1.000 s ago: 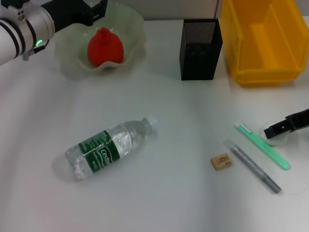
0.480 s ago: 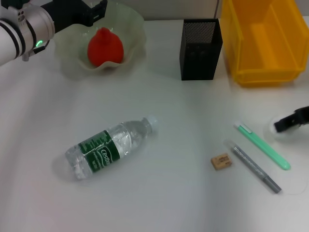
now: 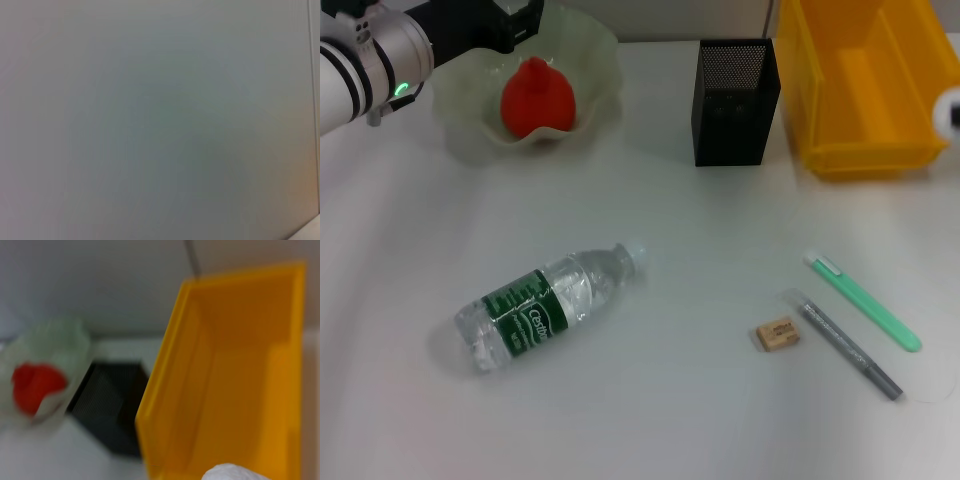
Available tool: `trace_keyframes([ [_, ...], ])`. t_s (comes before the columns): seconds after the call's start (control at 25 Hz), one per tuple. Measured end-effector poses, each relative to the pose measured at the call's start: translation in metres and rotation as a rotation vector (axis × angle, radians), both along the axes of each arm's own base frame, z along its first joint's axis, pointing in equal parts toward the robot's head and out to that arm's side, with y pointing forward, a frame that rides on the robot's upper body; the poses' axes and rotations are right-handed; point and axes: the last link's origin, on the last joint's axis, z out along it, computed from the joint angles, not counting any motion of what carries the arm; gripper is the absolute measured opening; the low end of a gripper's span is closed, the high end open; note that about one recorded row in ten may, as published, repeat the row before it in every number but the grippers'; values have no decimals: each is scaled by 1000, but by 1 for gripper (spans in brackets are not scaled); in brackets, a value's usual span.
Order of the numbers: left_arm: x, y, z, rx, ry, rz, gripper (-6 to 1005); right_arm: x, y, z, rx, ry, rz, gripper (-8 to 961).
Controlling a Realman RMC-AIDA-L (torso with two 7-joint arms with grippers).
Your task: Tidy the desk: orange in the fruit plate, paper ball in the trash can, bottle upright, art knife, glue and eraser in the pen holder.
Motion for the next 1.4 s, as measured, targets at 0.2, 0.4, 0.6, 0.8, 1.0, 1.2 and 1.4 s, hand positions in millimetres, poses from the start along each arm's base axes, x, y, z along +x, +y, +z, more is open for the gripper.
trace_keyframes([
  [0.2,1,0,0,3,-15,-1,632,3,26,-4,159,-10,130,436],
  [0.4,0,-3,-1,-10,-32,-4,631,4,51,-21,252,8,229,435],
  [0.6,-1,-9,-1,-20,-82,-20,631,7,64,-36,287,-35,258,435],
  [0.8,1,-15,0,-43,-136,-43,631,2,67,-54,305,-88,350,463],
  [1.0,3,-25,7,-82,-229,-66,632,0,70,-58,328,-75,367,532],
  [1.2,6,-35,14,-126,-292,-89,632,-3,69,-55,384,-27,398,592],
  [1.4,14,-44,13,-191,-288,-97,631,0,70,-55,391,-19,390,615],
])
